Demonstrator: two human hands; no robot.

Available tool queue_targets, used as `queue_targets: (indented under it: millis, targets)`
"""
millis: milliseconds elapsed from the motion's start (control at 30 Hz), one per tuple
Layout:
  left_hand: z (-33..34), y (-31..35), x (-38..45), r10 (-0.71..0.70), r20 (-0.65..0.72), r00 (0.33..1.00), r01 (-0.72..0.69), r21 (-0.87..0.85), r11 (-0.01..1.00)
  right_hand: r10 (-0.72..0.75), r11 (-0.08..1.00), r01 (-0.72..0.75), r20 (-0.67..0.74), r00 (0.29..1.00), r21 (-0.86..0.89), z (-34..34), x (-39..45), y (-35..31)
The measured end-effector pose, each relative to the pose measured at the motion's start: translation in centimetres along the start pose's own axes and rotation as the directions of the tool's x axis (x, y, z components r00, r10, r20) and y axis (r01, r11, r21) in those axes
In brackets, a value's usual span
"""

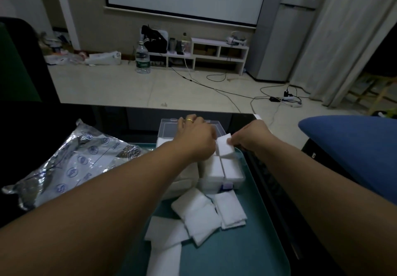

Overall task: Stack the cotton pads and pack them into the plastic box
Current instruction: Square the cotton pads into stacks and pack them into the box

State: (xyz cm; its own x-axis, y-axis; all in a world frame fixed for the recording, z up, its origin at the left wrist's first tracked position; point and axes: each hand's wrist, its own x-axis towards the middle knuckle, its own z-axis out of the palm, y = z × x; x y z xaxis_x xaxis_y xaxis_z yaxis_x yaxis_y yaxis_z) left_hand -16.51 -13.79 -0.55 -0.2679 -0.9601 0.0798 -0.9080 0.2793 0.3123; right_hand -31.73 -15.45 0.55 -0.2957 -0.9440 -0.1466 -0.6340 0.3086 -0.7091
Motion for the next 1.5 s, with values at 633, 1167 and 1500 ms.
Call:
queue_targets:
  millis: [633,1167,1500]
  targets:
    - [1.1,0.5,0.0,0.065,0.076,0.995,-0.078,0.169,0.983,-0.358,0.878,0.279,-0.146,0.922,-0.39,2.1,-0.6,3.1]
    - [0.7,-0.2,-2.2,0.328,0.133,0.935,-0.351,0.227,0.908,-0.456,0.889,0.445,-0.258,0.852,-0.105,-0.6,-3.5,3.6]
    - [-2.1,0.2,-14.2,0.177,-0.295,0.939,-0.227,-0.143,0.963,-0.418,0.884,0.434,0.118,0.901,-0.174,-0.5,-15.4,5.0]
